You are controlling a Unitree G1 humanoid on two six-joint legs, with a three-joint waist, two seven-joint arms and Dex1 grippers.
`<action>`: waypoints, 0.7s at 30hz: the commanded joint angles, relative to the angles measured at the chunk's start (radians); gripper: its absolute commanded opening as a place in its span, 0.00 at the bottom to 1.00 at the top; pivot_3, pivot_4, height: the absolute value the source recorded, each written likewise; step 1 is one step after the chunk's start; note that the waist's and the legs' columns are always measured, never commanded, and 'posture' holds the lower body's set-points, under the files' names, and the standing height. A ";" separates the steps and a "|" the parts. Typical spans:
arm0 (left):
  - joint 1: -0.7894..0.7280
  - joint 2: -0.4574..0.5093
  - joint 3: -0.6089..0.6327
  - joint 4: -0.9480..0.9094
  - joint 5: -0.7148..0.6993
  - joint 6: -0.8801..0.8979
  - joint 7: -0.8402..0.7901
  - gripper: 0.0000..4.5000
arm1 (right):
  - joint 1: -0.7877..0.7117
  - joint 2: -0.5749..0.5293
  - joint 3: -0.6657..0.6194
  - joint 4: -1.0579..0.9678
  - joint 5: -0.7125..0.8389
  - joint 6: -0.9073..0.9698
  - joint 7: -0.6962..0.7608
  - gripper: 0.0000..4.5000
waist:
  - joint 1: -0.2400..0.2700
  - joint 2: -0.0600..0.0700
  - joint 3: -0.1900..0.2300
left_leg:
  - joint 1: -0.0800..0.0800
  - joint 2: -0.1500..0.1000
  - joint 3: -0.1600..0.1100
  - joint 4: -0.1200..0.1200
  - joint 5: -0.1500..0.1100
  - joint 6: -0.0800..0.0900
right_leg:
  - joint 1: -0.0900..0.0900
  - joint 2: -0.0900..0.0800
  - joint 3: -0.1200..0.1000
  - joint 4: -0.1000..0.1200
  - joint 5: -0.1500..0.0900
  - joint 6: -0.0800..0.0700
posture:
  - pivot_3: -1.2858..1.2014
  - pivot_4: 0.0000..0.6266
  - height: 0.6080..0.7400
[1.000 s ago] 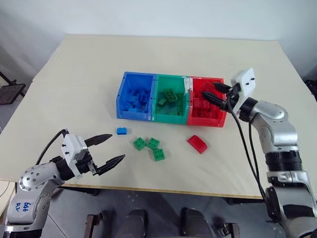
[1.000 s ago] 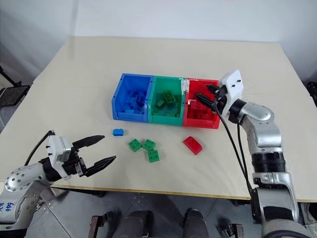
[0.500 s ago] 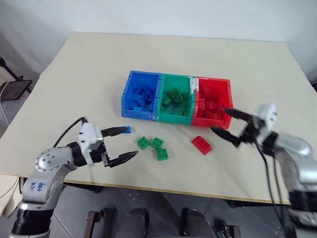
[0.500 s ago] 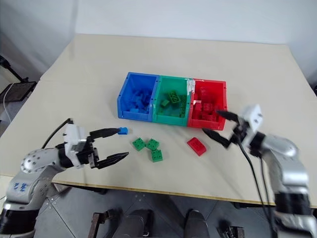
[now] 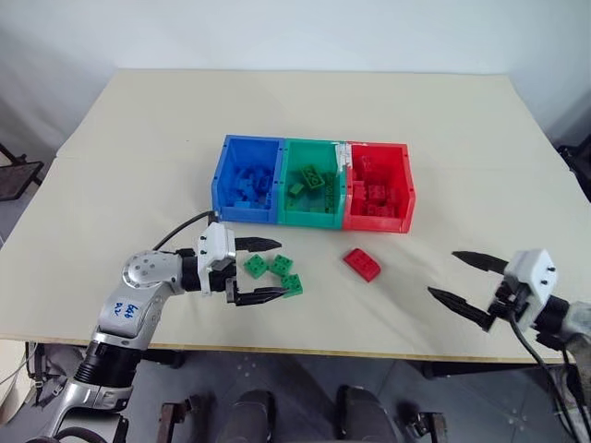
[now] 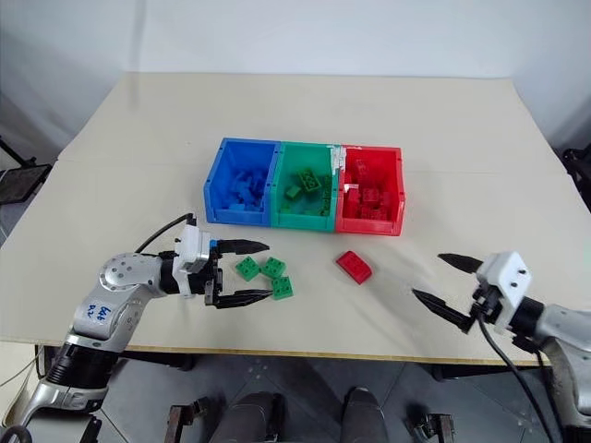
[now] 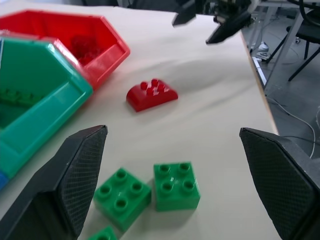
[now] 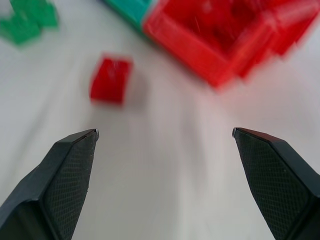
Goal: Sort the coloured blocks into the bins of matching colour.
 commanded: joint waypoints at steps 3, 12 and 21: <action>0.066 0.047 0.121 -0.040 -0.068 0.025 0.012 1.00 | -0.121 0.021 0.190 -0.095 -0.047 0.226 -0.141 1.00 | 0.002 0.000 0.000 | 0.000 0.000 -0.004 0.001 0.000 0.000 | 0.000 0.000 0.001 0.000 0.000 0.000 | 0.52 0.24 1.00; 0.264 0.131 0.228 -0.234 -0.101 0.116 0.061 1.00 | -0.252 0.139 0.376 0.027 -0.187 0.272 -0.261 0.72 | 0.009 0.000 0.000 | -0.003 -0.003 -0.012 0.001 -0.001 0.001 | -0.001 -0.001 0.001 0.001 0.000 0.000 | 0.52 0.24 1.00; 0.290 0.087 0.256 -0.276 -0.100 0.101 0.137 1.00 | -0.334 0.160 0.271 0.017 -0.086 0.278 -0.216 0.33 | 0.002 0.000 0.000 | -0.002 -0.003 -0.012 0.001 -0.001 0.001 | -0.001 -0.001 0.001 0.001 0.000 0.000 | 0.52 0.24 1.00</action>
